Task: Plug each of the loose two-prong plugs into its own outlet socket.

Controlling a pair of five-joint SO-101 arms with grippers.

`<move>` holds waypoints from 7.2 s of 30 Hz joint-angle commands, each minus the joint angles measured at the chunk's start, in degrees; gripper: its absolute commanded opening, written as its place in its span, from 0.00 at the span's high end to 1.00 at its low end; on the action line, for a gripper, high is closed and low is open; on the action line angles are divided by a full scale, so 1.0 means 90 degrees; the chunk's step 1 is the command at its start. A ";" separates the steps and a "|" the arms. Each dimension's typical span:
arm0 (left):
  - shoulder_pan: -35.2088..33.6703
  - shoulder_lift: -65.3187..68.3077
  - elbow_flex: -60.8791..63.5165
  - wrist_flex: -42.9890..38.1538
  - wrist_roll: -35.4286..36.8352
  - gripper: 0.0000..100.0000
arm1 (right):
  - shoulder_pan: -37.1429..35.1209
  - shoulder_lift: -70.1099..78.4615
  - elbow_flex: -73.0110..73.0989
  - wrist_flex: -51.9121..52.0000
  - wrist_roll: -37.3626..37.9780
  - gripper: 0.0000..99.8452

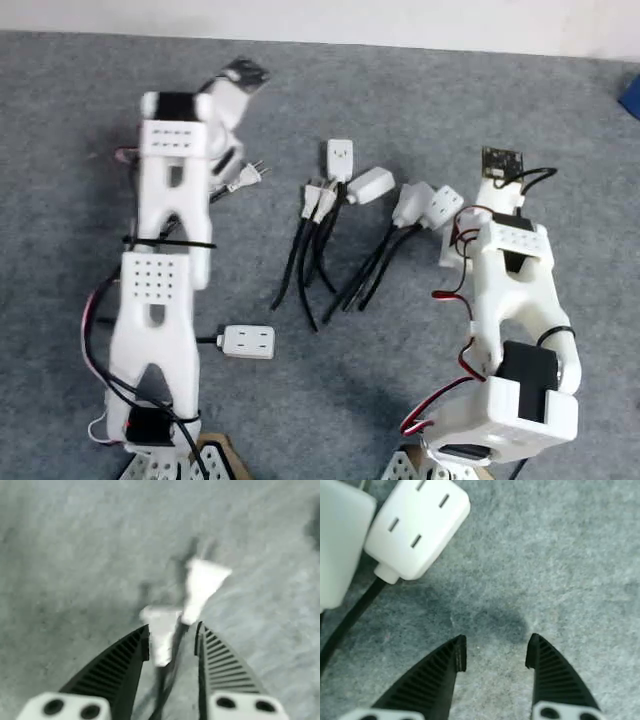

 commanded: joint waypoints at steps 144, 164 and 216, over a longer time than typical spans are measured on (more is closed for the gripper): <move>-0.0220 -0.3502 0.4908 0.0586 0.2315 0.77 | -0.2281 -0.3717 0.2818 0.0425 -0.2442 0.91; -0.0767 -0.3482 0.4391 0.0234 0.2354 0.77 | -0.3336 -0.3805 0.3101 0.0806 -0.4396 0.82; -0.0425 -0.3004 0.4381 0.0244 0.2120 0.77 | -0.1929 -0.3756 0.1519 0.1070 0.0508 0.99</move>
